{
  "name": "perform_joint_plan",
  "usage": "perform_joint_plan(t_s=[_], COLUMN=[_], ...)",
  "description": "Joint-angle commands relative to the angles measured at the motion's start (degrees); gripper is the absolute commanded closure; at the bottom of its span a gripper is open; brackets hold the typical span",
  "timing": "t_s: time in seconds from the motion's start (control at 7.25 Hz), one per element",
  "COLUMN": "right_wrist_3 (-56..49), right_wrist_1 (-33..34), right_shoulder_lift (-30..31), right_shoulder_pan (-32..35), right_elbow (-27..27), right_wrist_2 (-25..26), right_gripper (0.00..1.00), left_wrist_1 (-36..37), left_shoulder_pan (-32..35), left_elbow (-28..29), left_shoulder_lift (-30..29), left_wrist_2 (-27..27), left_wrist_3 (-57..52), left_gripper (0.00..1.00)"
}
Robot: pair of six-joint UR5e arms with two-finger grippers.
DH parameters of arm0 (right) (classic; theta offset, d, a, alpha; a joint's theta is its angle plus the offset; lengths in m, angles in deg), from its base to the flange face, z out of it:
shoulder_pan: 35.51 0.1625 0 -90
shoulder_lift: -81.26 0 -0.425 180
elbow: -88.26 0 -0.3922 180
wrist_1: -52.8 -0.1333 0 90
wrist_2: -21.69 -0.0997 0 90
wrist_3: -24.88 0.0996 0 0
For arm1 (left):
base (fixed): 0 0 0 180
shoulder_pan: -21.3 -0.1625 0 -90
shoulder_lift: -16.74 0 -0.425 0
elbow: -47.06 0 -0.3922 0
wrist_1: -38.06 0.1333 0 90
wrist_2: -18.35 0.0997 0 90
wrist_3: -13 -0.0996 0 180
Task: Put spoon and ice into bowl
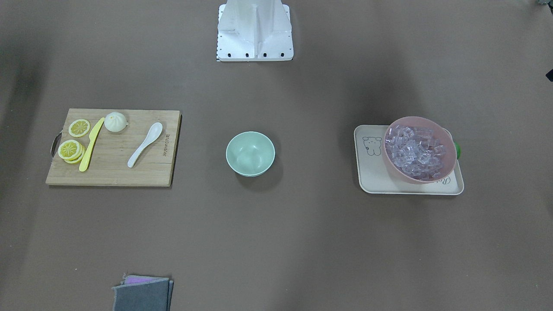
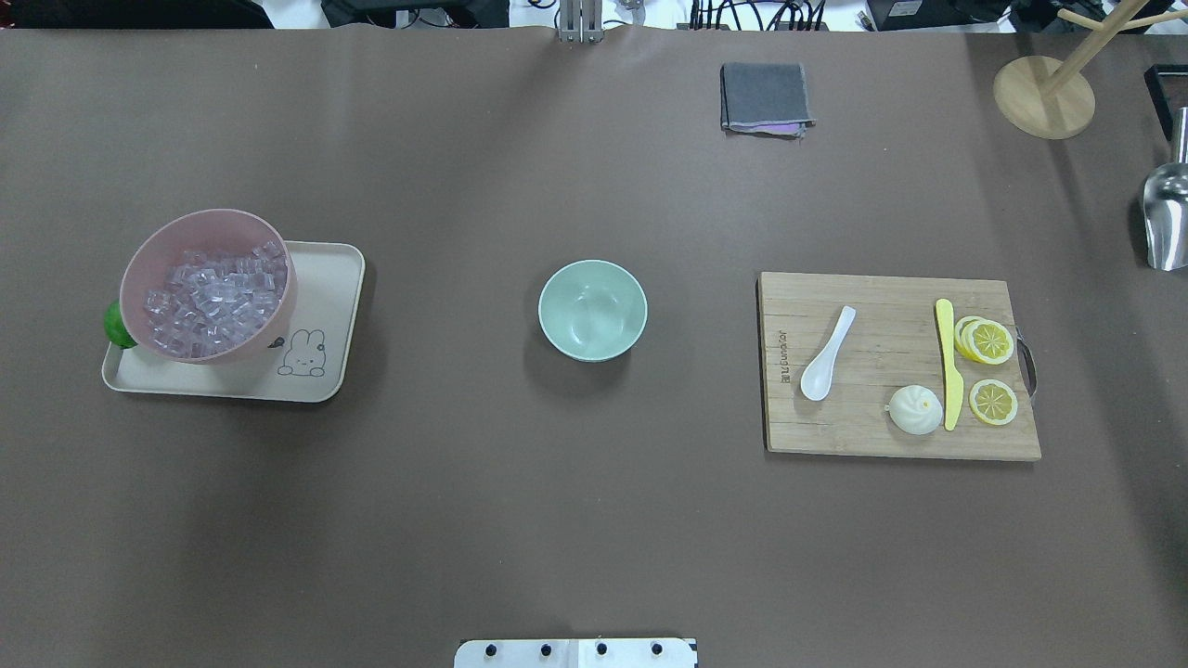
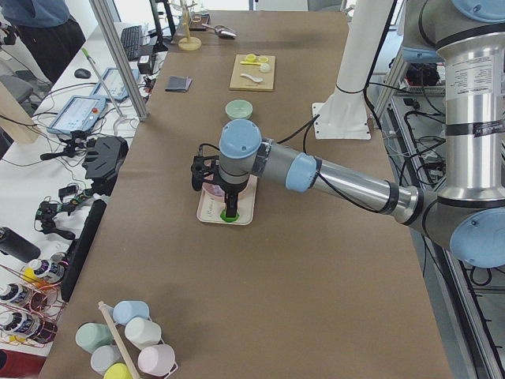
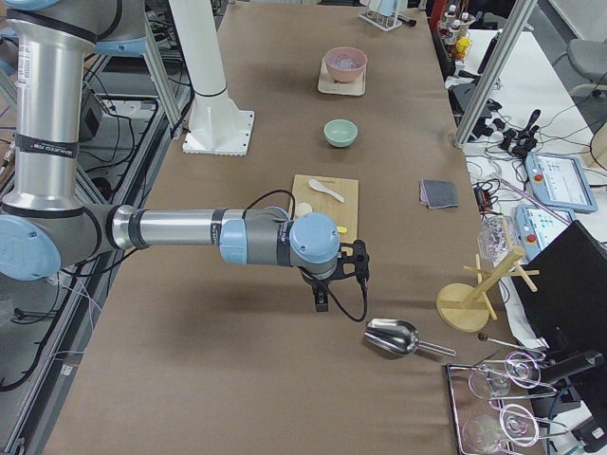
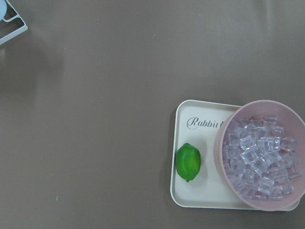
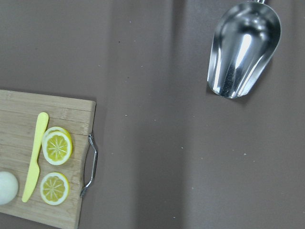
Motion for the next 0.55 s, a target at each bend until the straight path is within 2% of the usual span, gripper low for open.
perform_joint_plan(t_s=[0.0,0.14,0.41], right_wrist_3=[14.4,20.0,35.9], right_wrist_1=[0.0,0.0,0.0], right_shoulder_lift=[-2.3,-3.3,-9.6], right_shoulder_pan=[-6.1,-9.4,-18.2], right_elbow=[4.5,6.6,7.5], right_wrist_2=[1.4,2.0,4.9], right_gripper=[0.04,0.05,0.06], left_wrist_1=[0.0,-0.2,-0.2], left_shoulder_pan=[-5.9,-9.1,-12.1], left_elbow=[0.1,-0.5,-0.7], left_shoulder_lift=[-3.9,-5.0,-7.3], left_wrist_2=[1.4,4.8,5.4], left_wrist_3=[11.2,16.5,18.9], left_gripper=[0.03,0.03,0.03])
